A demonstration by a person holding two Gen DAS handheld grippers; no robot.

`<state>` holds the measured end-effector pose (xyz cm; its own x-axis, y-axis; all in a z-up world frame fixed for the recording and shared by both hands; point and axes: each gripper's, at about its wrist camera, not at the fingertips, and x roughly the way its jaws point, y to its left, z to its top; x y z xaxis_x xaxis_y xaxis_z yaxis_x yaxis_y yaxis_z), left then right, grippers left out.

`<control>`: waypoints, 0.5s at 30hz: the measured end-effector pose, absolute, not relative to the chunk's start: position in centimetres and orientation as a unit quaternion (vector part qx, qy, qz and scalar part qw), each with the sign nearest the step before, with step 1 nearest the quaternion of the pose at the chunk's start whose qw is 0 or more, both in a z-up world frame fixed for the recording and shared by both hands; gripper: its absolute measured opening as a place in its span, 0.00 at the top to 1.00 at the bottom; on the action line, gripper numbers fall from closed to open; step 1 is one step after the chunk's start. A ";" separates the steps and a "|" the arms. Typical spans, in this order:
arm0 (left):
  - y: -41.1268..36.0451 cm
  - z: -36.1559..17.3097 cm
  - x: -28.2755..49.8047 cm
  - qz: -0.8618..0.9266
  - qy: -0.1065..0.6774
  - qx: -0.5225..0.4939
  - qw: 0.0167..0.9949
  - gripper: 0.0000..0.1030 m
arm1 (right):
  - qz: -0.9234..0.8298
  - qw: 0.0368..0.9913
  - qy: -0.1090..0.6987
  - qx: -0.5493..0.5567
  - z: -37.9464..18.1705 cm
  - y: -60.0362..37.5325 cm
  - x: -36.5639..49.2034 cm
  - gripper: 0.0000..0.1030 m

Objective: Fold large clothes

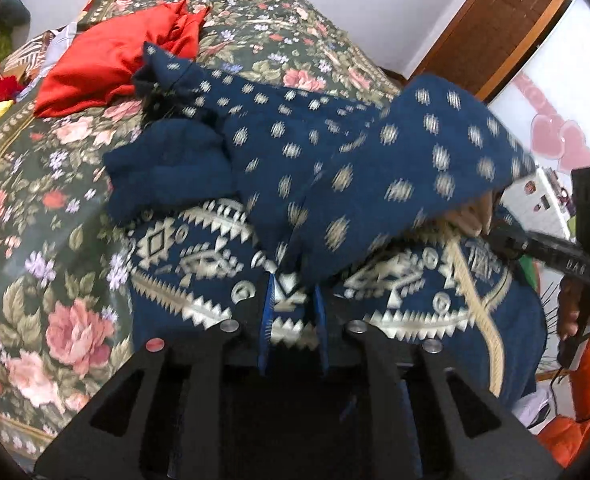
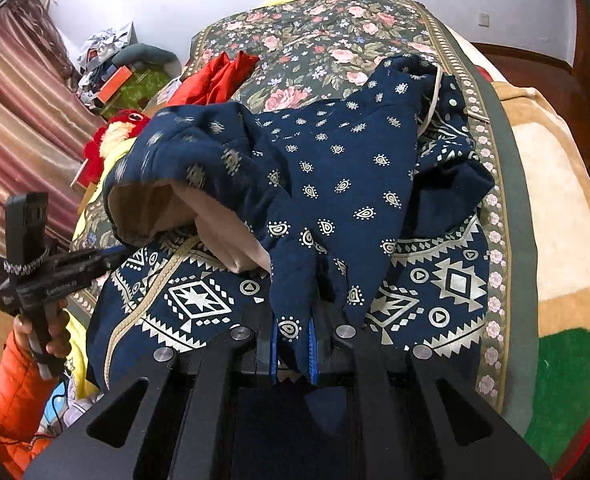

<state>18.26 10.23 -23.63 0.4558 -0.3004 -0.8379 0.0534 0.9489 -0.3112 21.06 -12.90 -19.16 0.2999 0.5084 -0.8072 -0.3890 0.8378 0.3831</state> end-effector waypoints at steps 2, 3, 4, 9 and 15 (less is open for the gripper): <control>10.5 -23.7 17.7 -0.089 0.516 -0.106 0.845 0.75 | 0.276 0.807 0.519 0.054 -18.7 -13.1 20.8 0.89; 10.9 -23.6 17.4 -0.081 0.519 -0.101 0.845 0.73 | 0.276 0.807 0.520 0.055 -18.3 -13.4 20.8 0.88; 11.4 -23.5 17.1 -0.075 0.521 -0.101 0.844 0.69 | 0.276 0.806 0.521 0.055 -18.1 -13.5 20.7 0.87; 13.9 -22.6 16.5 -0.035 0.521 -0.094 0.848 0.68 | 0.265 0.812 0.515 0.069 -16.5 -15.3 20.7 0.81; 16.5 -21.0 17.7 0.001 0.502 -0.105 0.859 0.51 | 0.238 0.831 0.493 0.096 -14.6 -17.8 21.8 0.72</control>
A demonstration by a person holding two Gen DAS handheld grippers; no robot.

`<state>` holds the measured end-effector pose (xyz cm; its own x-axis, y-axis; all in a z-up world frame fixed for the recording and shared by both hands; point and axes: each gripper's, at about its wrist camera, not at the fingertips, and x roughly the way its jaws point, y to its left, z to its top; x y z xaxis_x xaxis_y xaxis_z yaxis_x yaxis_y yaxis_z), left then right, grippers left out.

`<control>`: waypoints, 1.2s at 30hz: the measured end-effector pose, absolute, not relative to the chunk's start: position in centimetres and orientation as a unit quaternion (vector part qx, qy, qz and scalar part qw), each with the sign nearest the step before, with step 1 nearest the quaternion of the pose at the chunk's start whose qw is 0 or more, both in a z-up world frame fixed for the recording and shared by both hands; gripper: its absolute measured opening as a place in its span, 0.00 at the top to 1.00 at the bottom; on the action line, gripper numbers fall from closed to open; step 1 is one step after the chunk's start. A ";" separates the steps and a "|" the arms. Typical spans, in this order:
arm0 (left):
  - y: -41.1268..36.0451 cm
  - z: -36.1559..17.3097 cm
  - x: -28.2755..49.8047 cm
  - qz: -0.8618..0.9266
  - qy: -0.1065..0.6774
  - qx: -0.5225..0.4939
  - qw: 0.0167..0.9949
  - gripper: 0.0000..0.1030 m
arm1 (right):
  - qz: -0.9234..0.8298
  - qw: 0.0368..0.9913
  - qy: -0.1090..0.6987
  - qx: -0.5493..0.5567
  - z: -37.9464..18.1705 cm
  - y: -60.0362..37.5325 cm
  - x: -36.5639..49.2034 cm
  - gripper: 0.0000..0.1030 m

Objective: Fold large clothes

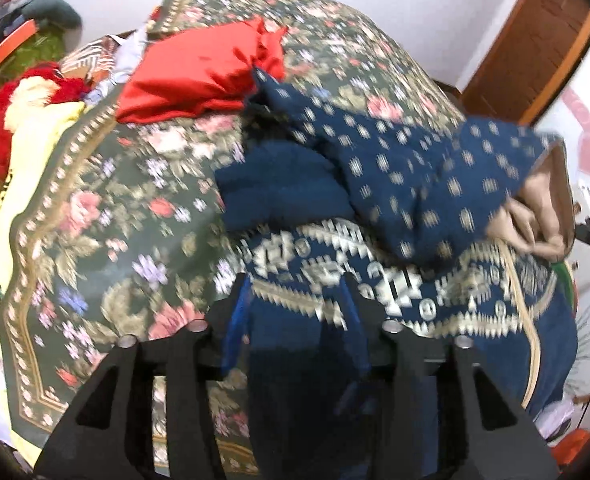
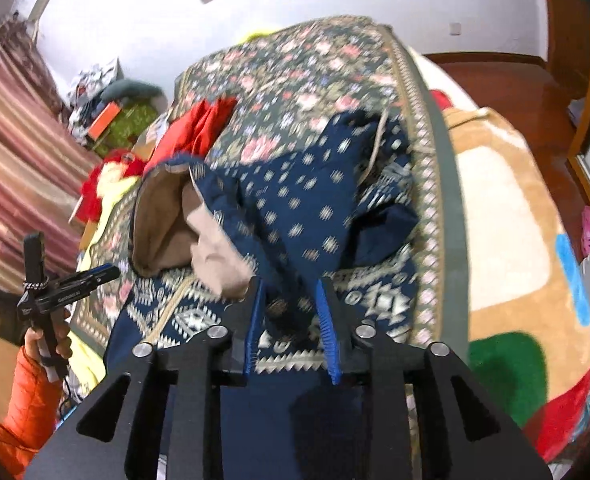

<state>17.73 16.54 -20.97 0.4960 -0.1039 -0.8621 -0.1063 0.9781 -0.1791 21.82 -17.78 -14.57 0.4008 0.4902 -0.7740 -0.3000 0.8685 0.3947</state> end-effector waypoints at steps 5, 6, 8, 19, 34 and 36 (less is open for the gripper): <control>18.0 -19.9 20.6 0.025 0.489 -0.124 0.863 0.33 | 0.183 0.853 0.479 0.099 -14.0 -18.8 24.1 0.39; 18.4 -19.8 21.3 0.028 0.489 -0.128 0.862 0.31 | 0.176 0.854 0.480 0.100 -14.0 -18.9 24.7 0.34; 18.8 -19.9 22.7 0.032 0.486 -0.138 0.862 0.26 | 0.166 0.853 0.483 0.107 -14.4 -19.1 25.8 0.30; 20.0 -22.7 29.2 -0.003 0.488 -0.223 0.844 0.20 | 0.128 0.818 0.536 0.166 -19.3 -20.1 32.5 0.29; 21.1 -29.6 38.3 -0.003 0.543 -0.245 0.803 0.20 | 0.132 0.806 0.560 0.140 -25.0 -19.4 40.7 0.32; 21.0 -29.9 39.0 -0.005 0.541 -0.249 0.803 0.19 | 0.136 0.809 0.556 0.133 -25.3 -19.2 41.3 0.42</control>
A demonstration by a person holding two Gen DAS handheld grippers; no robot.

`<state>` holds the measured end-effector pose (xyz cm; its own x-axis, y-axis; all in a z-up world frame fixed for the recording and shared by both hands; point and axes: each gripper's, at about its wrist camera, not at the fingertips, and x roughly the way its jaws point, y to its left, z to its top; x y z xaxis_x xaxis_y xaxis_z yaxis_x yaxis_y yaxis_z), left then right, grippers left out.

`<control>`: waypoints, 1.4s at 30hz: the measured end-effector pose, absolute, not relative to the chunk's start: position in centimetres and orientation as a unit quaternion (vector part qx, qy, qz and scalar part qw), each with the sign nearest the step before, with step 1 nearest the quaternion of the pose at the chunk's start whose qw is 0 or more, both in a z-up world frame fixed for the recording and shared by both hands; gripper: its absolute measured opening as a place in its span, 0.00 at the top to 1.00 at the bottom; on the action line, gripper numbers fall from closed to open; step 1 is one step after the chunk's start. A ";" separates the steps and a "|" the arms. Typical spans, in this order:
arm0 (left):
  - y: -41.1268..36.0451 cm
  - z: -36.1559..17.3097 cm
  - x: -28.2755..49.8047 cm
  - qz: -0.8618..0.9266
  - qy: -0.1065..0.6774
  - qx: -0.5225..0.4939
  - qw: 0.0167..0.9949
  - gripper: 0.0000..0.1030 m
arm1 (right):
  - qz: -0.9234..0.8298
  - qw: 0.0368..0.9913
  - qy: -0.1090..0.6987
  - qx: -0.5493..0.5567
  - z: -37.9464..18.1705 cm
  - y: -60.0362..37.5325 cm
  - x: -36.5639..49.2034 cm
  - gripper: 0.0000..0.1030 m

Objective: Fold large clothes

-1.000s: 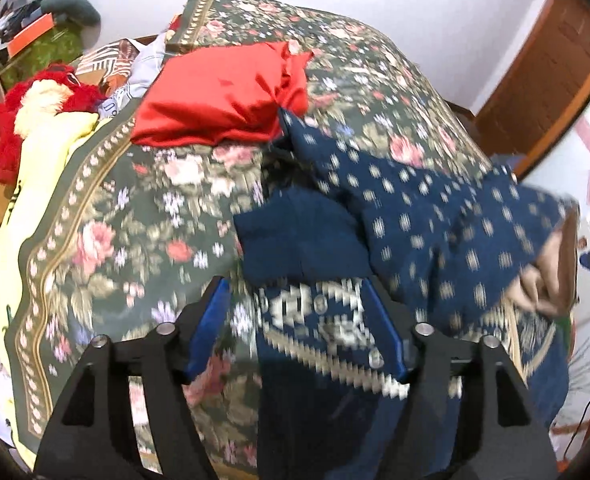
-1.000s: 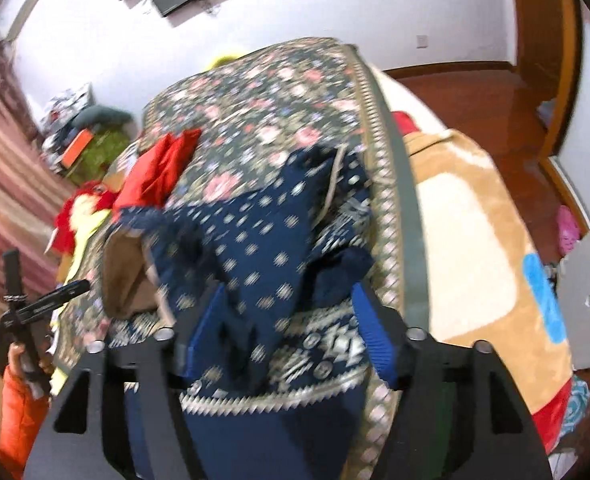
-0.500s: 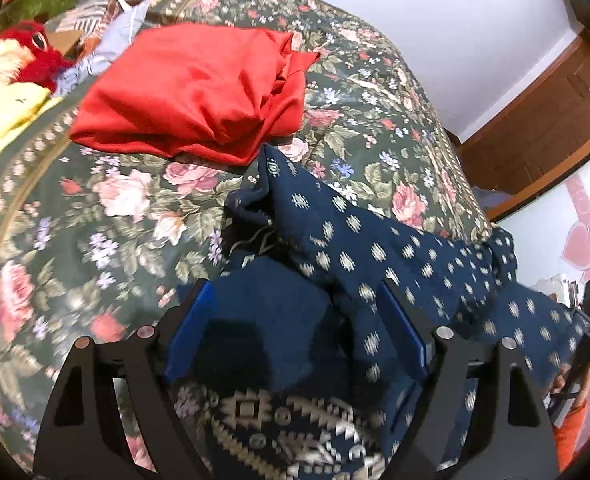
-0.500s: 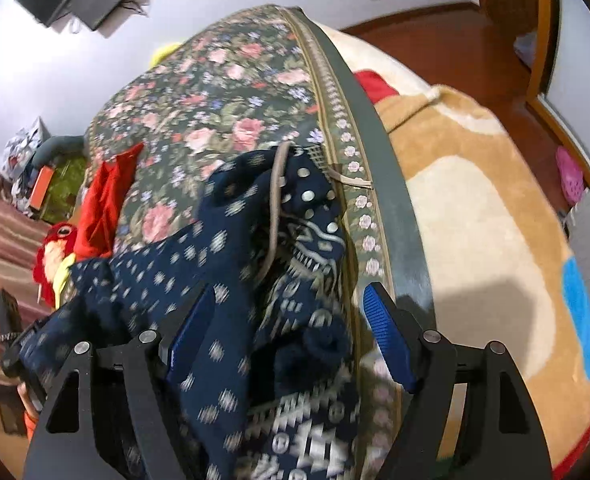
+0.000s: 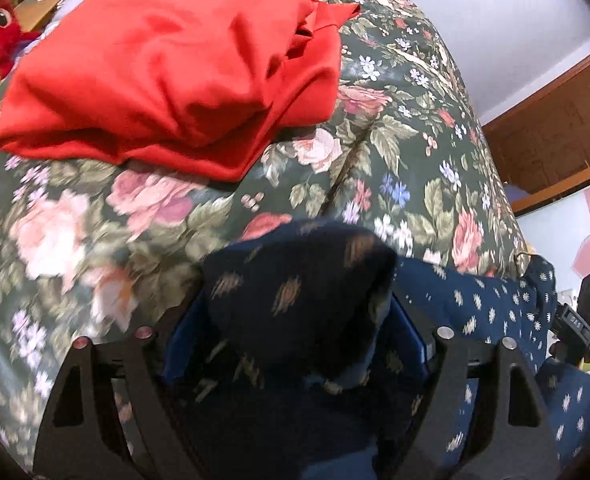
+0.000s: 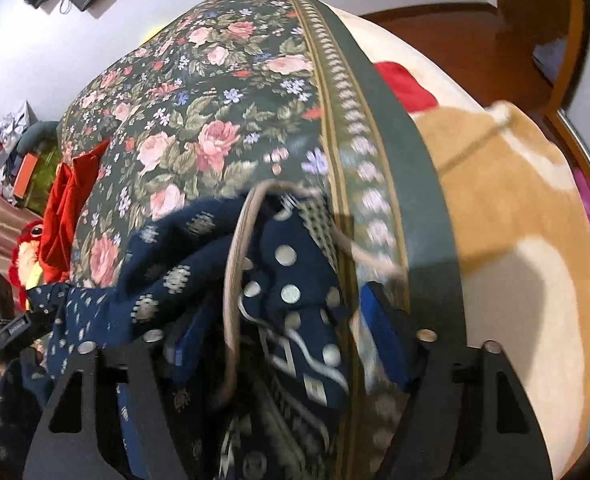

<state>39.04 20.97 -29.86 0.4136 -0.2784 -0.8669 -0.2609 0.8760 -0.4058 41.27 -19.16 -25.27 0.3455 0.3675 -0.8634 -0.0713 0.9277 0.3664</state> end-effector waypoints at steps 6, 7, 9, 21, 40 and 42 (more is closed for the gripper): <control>21.4 -30.2 39.8 -0.002 0.529 -0.266 0.806 0.27 | 0.158 0.796 0.565 0.149 -26.1 -17.9 42.5 0.88; 21.3 -30.0 39.7 -0.007 0.529 -0.263 0.806 0.38 | 0.156 0.800 0.561 0.146 -25.8 -17.8 42.3 0.89; 20.8 -29.4 39.5 -0.010 0.525 -0.255 0.812 0.53 | 0.156 0.811 0.546 0.140 -24.9 -17.5 42.0 0.90; 19.4 -20.1 37.6 -0.015 0.449 -0.199 0.871 0.78 | 0.205 0.861 0.452 0.114 -15.4 -15.9 41.3 0.92; 25.1 -17.7 47.3 0.033 0.438 -0.190 0.878 0.77 | 0.167 0.881 0.431 0.098 -14.9 -10.2 51.4 0.92; 25.6 -19.0 48.2 0.043 0.450 -0.190 0.871 0.75 | 0.155 0.880 0.439 0.089 -16.1 -10.0 52.1 0.92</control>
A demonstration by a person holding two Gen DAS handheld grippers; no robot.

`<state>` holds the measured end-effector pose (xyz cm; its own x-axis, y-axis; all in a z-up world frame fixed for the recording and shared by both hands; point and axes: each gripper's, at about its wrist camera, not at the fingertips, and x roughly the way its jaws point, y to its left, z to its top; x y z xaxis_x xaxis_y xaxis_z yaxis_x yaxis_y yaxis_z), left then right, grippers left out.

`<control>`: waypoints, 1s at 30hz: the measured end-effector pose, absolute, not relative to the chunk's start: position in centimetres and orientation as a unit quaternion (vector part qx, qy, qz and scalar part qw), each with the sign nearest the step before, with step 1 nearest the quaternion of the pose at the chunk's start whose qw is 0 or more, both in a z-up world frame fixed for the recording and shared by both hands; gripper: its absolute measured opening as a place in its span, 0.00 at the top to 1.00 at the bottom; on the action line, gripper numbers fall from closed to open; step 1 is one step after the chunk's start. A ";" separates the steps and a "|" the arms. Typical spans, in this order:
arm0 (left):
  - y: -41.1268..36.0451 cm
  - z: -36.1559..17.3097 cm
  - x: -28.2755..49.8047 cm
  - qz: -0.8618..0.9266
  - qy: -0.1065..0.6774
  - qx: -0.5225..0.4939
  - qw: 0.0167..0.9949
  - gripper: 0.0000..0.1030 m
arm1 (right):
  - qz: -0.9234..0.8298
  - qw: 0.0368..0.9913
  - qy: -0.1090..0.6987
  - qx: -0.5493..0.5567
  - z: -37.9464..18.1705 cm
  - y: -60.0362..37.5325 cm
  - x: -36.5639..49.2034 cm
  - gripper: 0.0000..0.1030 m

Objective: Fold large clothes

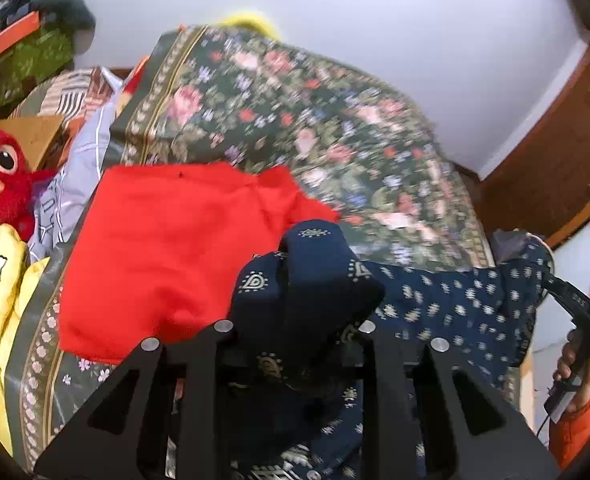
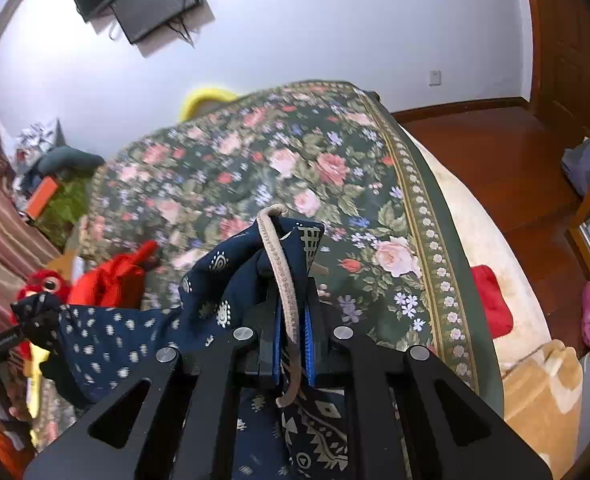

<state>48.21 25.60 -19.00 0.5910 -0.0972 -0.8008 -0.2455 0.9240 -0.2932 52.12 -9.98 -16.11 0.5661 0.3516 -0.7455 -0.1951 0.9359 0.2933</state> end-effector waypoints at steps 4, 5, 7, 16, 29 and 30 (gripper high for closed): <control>26.9 -22.0 49.5 0.053 0.478 -0.206 0.852 0.71 | 0.142 0.875 0.457 0.077 -18.0 -10.1 53.0 0.91; 27.0 -22.3 49.5 0.056 0.482 -0.204 0.851 0.67 | 0.140 0.874 0.460 0.076 -18.4 -10.2 52.9 0.90; 27.3 -22.6 49.3 0.064 0.483 -0.198 0.851 0.62 | 0.136 0.869 0.468 0.082 -18.9 -10.7 52.9 0.88; 25.4 -20.5 45.7 0.080 0.497 -0.101 0.858 0.42 | 0.123 0.844 0.513 0.099 -18.4 -12.7 50.3 0.70; 15.8 -15.5 37.2 -0.038 0.469 -0.040 0.882 0.29 | 0.236 0.862 0.449 0.016 -10.8 -8.3 40.5 0.32; 14.8 -15.3 36.8 -0.051 0.468 -0.038 0.881 0.28 | 0.244 0.861 0.446 0.012 -10.7 -7.9 40.0 0.32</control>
<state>36.79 14.76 -15.27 0.5567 -0.1252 -0.8212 0.0547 0.9920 -0.1141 40.00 -7.93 -10.70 0.4837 0.4314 -0.7616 -0.4091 0.8806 0.2390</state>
